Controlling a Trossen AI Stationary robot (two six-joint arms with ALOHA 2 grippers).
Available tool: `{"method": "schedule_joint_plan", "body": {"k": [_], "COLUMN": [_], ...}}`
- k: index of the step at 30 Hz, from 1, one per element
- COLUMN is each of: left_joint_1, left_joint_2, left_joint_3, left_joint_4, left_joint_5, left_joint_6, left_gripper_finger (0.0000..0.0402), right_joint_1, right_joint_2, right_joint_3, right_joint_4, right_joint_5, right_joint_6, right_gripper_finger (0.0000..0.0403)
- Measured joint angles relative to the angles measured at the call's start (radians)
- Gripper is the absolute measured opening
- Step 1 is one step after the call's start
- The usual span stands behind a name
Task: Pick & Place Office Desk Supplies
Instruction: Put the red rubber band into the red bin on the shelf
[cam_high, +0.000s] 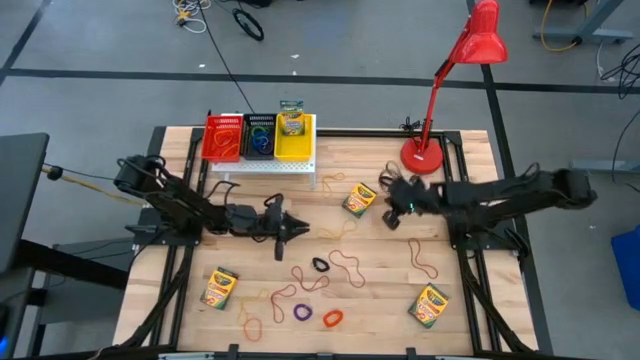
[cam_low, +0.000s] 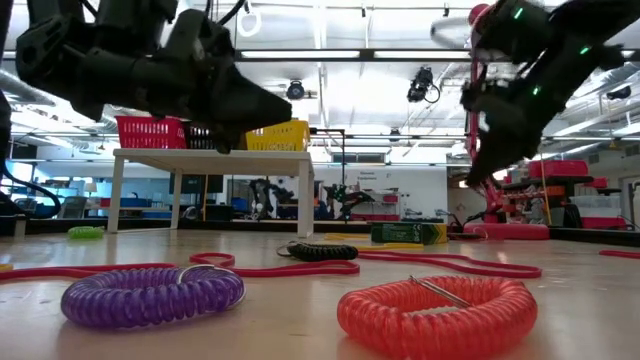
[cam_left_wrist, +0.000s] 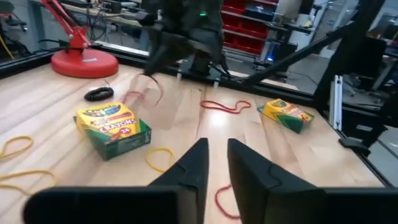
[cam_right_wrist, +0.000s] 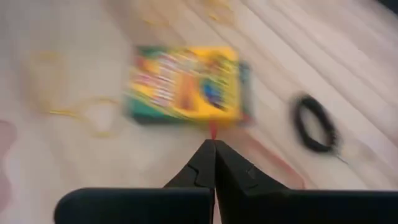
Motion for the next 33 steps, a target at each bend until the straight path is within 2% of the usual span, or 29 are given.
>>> {"method": "schedule_joint_plan", "body": {"k": [5, 10, 17, 23, 28, 31, 33], "left_joint_1": [0.0, 0.001, 0.003, 0.002, 0.001, 0.0, -0.001], "left_joint_2": [0.078, 0.213, 0.368, 0.401, 0.401, 0.401, 0.401], "left_joint_3": [0.098, 0.231, 0.418, 0.526, 0.584, 0.589, 0.586], "left_joint_4": [-0.016, -0.02, -0.029, -0.103, -0.227, -0.25, -0.25], "left_joint_5": [-0.01, -0.01, -0.003, 0.02, 0.031, 0.028, 0.028], "left_joint_6": [0.049, 0.105, 0.103, 0.099, 0.095, 0.095, 0.096], "left_gripper_finger": [0.011, 0.0141, 0.0181, 0.0196, 0.0172, 0.0122, 0.0074], "right_joint_1": [0.235, 0.388, 0.477, 0.515, 0.536, 0.551, 0.56], "right_joint_2": [0.045, 0.102, 0.185, 0.244, 0.254, 0.255, 0.255], "right_joint_3": [0.0, 0.001, 0.001, 0.001, 0.001, 0.001, 0.001], "right_joint_4": [0.215, 0.403, 0.588, 0.712, 0.734, 0.753, 0.762], "right_joint_5": [0.153, 0.242, 0.275, 0.285, 0.337, 0.349, 0.35], "right_joint_6": [0.043, 0.006, -0.033, -0.073, -0.079, -0.09, -0.09], "right_gripper_finger": [0.0004, 0.0004, 0.0004, 0.0004, 0.0004, 0.0004, 0.0004]}}
